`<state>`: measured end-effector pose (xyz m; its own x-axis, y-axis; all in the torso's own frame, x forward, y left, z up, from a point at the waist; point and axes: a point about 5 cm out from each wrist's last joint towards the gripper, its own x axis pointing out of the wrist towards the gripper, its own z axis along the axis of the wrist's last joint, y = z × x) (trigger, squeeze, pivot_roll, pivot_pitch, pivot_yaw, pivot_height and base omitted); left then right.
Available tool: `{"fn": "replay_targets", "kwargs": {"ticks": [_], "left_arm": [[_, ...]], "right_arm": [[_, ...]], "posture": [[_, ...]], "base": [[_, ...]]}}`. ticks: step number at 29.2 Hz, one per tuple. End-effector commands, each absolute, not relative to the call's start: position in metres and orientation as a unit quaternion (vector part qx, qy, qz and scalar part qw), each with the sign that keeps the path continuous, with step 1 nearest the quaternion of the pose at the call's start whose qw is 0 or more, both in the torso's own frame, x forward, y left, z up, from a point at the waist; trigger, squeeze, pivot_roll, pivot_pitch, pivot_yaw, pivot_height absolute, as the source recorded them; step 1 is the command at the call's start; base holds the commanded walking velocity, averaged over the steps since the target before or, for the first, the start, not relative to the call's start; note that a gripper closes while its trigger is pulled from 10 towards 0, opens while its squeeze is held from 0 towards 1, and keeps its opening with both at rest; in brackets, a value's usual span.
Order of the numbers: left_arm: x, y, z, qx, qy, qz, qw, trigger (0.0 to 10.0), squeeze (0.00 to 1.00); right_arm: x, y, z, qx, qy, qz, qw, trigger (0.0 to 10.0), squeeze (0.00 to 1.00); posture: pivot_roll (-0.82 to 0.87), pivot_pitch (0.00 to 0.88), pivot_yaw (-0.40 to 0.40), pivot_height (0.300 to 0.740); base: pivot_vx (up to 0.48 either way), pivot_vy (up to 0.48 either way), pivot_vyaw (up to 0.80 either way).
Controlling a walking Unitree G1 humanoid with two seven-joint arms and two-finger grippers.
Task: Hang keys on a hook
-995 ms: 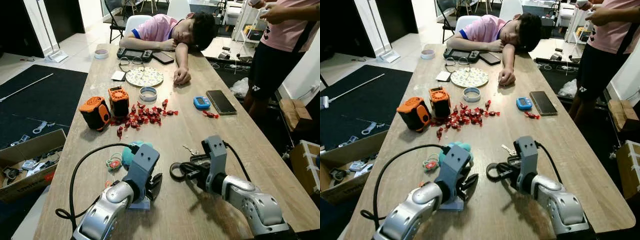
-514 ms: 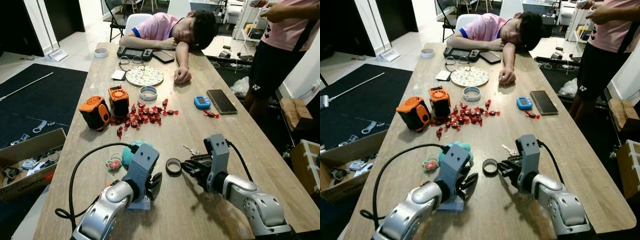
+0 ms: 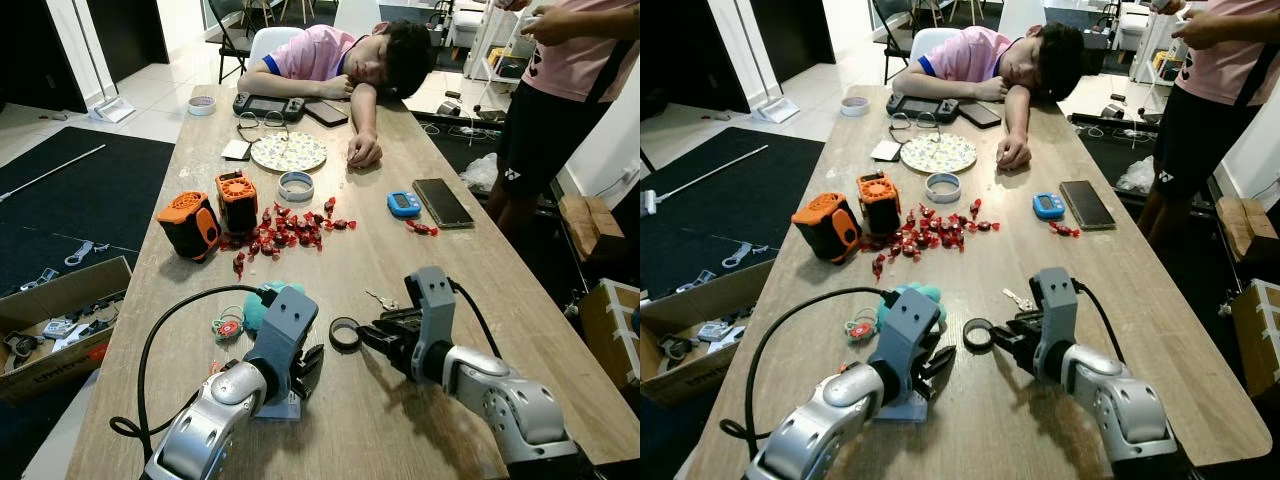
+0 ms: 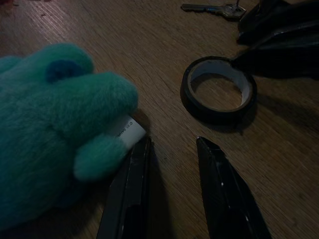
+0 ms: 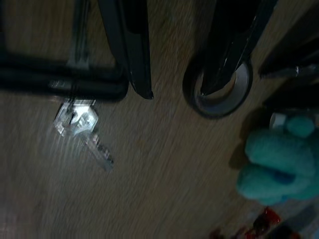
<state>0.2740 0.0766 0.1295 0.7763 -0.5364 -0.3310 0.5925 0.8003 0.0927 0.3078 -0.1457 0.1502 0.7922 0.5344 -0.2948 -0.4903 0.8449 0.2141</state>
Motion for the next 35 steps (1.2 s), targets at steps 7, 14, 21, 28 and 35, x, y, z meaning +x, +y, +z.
{"fn": "replay_targets", "kwargs": {"ticks": [7,14,21,28,35], "left_arm": [[0.272,0.074,0.121,0.095,0.163,-0.304,0.934,10.0,0.00],[0.272,0.072,0.121,0.094,0.161,-0.305,0.934,10.0,0.00],[0.271,0.072,0.120,0.091,0.161,-0.301,0.936,10.0,0.00],[0.270,0.073,0.119,0.091,0.162,-0.299,0.936,10.0,0.00],[0.271,0.073,0.120,0.091,0.162,-0.301,0.935,10.0,0.00]], "right_arm": [[0.312,-0.148,0.139,0.081,0.225,0.281,0.929,10.0,0.00],[0.315,-0.148,0.140,0.033,0.234,0.310,0.921,10.0,0.00],[0.321,-0.146,0.150,-0.019,0.203,0.316,0.926,10.0,0.00],[0.324,-0.145,0.158,-0.040,0.172,0.323,0.930,10.0,0.00],[0.327,-0.144,0.162,-0.038,0.162,0.326,0.931,10.0,0.00]], "posture": [[0.01,0.165,-0.030,0.740],[0.01,0.156,-0.039,0.740],[0.01,0.154,-0.052,0.740],[0.02,0.155,-0.050,0.740],[0.01,0.158,-0.045,0.740]], "base": [[0.000,0.000,0.00],[0.000,0.000,0.00],[0.000,0.000,0.00],[0.000,0.000,0.00],[0.000,0.000,0.00]]}}
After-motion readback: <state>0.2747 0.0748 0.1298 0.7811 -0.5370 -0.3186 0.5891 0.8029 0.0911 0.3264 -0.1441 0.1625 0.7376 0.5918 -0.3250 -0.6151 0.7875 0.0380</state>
